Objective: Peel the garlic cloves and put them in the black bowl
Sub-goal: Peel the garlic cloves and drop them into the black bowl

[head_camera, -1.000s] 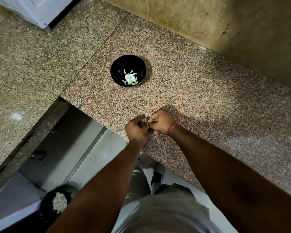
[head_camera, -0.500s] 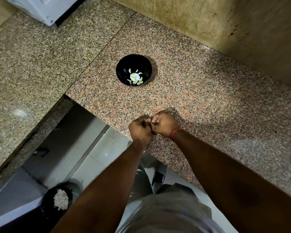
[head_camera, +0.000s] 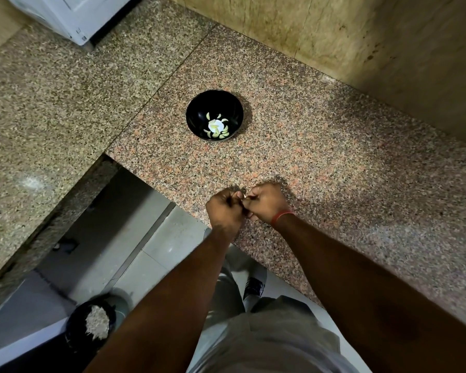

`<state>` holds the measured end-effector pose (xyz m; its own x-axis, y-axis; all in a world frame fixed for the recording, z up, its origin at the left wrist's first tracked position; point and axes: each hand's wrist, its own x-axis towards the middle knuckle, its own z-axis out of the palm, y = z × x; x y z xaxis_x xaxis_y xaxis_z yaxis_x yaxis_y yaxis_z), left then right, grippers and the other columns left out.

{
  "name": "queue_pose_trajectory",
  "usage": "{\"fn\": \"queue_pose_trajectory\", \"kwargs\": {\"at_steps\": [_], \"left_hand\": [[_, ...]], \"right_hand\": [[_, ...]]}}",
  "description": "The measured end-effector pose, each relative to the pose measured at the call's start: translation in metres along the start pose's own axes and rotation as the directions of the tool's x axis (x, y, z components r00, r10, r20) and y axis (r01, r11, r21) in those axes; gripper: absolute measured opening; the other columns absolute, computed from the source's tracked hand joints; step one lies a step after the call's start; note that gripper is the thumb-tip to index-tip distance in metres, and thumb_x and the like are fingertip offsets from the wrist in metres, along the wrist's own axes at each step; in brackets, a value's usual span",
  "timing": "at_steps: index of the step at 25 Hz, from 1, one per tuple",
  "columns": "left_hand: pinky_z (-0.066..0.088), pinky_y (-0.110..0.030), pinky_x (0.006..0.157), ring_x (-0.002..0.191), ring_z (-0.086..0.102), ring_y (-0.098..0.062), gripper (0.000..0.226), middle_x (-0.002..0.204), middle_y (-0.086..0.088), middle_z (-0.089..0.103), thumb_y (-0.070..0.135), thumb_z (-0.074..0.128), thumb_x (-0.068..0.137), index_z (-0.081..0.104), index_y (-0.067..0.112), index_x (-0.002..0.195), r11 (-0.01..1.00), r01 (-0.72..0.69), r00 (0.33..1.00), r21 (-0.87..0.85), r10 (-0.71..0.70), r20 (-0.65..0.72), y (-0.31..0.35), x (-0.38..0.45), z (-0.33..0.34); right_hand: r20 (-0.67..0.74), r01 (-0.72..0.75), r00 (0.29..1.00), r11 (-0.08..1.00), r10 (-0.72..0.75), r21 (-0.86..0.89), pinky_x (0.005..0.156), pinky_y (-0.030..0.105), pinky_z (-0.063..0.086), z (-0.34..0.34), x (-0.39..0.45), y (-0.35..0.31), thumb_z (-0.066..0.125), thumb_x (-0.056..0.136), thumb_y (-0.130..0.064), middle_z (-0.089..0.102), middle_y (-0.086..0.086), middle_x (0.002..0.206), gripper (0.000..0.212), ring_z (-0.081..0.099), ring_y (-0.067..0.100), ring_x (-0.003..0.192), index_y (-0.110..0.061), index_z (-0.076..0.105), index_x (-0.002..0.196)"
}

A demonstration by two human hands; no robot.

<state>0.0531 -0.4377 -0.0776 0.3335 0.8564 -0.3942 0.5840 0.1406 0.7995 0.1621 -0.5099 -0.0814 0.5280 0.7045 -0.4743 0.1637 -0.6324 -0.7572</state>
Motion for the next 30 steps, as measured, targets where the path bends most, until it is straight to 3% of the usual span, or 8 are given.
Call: {"fn": "queue_pose_trajectory", "kwargs": {"at_steps": [4,8,11,17,21,23,27,30], "left_hand": [[0.044,-0.007,0.054,0.060,0.056,-0.004,0.024,0.070,0.008,0.068,0.012,0.066,0.098,0.072,0.019,0.076,0.998,0.013,1.000,-0.064,-0.012,0.012,0.009,0.007,-0.004],[0.052,-0.018,0.051,0.061,0.065,-0.011,0.017,0.077,0.000,0.075,0.014,0.070,0.096,0.074,0.017,0.080,0.992,0.062,0.997,-0.110,-0.057,0.044,0.015,0.021,-0.007],[0.055,-0.025,0.050,0.055,0.065,-0.015,0.011,0.074,-0.007,0.075,0.010,0.077,0.090,0.074,0.001,0.083,0.973,0.128,0.989,-0.195,-0.111,0.095,0.025,0.028,-0.006],[0.064,-0.036,0.075,0.072,0.071,-0.018,0.023,0.078,-0.003,0.076,0.000,0.071,0.091,0.075,0.016,0.075,0.987,0.121,0.991,-0.109,-0.113,0.074,0.017,0.025,0.006],[0.058,-0.026,0.089,0.086,0.074,-0.011,0.019,0.091,0.004,0.077,0.002,0.072,0.089,0.079,0.019,0.091,1.000,0.022,0.995,0.014,-0.023,0.094,0.010,0.004,0.001],[0.060,-0.028,0.085,0.083,0.074,-0.012,0.018,0.091,0.005,0.078,0.002,0.075,0.087,0.080,0.019,0.094,1.000,0.015,0.989,0.016,-0.017,0.144,0.006,-0.014,-0.003],[0.062,-0.047,0.072,0.074,0.072,-0.033,0.016,0.086,-0.015,0.078,-0.002,0.074,0.088,0.079,0.009,0.099,0.963,0.142,0.953,-0.228,-0.070,0.295,-0.008,-0.039,-0.008],[0.056,-0.035,0.056,0.061,0.065,-0.027,0.016,0.084,-0.024,0.075,-0.006,0.072,0.089,0.076,0.001,0.103,0.955,0.162,0.942,-0.247,-0.075,0.328,-0.013,-0.046,-0.009]], "right_hand": [[-0.050,-0.179,0.970,0.835,0.239,0.520,0.061,0.039,0.064,0.000,-0.006,-0.003,0.067,0.095,-0.005,0.074,0.019,0.086,0.012,0.073,0.030,0.069,0.005,0.069,0.101],[-0.016,-0.209,0.939,0.606,0.345,0.767,0.060,0.038,0.064,-0.008,-0.008,-0.003,0.063,0.098,-0.005,0.075,0.025,0.090,0.017,0.076,0.036,0.074,0.011,0.065,0.104],[-0.006,-0.200,0.939,0.563,0.343,0.802,0.058,0.035,0.063,-0.011,-0.011,-0.001,0.064,0.096,-0.002,0.074,0.029,0.092,0.012,0.076,0.036,0.074,0.011,0.065,0.097],[0.012,-0.195,0.964,0.675,0.266,0.711,0.065,0.038,0.064,-0.019,-0.024,0.017,0.071,0.088,0.004,0.074,0.029,0.093,0.014,0.075,0.037,0.079,0.009,0.068,0.101],[0.025,-0.175,0.979,0.779,0.201,0.602,0.073,0.042,0.064,-0.020,-0.037,0.018,0.065,0.092,0.006,0.076,0.022,0.094,0.024,0.073,0.028,0.075,-0.006,0.072,0.112],[0.009,-0.174,0.979,0.804,0.205,0.568,0.075,0.042,0.064,-0.017,-0.041,0.018,0.062,0.094,0.005,0.076,0.019,0.095,0.024,0.073,0.025,0.076,-0.009,0.074,0.109],[-0.026,-0.168,0.977,0.836,0.212,0.522,0.068,0.030,0.062,-0.011,-0.054,0.024,0.069,0.088,0.006,0.078,0.009,0.098,0.022,0.075,0.020,0.083,-0.011,0.078,0.097],[-0.042,-0.139,0.984,0.889,0.175,0.437,0.062,0.025,0.059,-0.008,-0.063,0.032,0.074,0.086,0.004,0.079,0.001,0.095,0.023,0.074,0.013,0.076,-0.017,0.080,0.092]]}}
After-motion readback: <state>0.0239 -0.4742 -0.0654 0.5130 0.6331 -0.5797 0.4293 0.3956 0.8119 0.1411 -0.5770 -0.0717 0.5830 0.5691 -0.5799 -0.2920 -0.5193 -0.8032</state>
